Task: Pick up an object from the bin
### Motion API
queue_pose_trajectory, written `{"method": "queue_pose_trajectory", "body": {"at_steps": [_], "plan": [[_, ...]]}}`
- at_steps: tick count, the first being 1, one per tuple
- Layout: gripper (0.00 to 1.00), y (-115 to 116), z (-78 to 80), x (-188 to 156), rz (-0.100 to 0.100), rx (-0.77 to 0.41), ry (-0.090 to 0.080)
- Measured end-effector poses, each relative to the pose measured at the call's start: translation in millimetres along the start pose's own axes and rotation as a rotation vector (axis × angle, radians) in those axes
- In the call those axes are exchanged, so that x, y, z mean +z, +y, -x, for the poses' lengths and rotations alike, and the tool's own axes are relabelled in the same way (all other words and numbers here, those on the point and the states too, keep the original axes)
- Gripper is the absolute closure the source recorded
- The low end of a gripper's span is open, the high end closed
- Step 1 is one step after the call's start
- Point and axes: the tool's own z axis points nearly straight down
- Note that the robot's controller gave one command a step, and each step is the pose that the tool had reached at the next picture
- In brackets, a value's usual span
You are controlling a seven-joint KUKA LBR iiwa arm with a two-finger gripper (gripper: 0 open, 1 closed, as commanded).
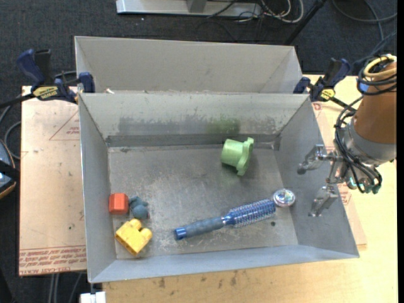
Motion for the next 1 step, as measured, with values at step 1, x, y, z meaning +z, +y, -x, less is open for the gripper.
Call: {"method": "queue_pose_trajectory", "body": {"at_steps": [1], "plan": [[0.00,17.8,16.1,125.6,0.002,0.144,0.000]]}}
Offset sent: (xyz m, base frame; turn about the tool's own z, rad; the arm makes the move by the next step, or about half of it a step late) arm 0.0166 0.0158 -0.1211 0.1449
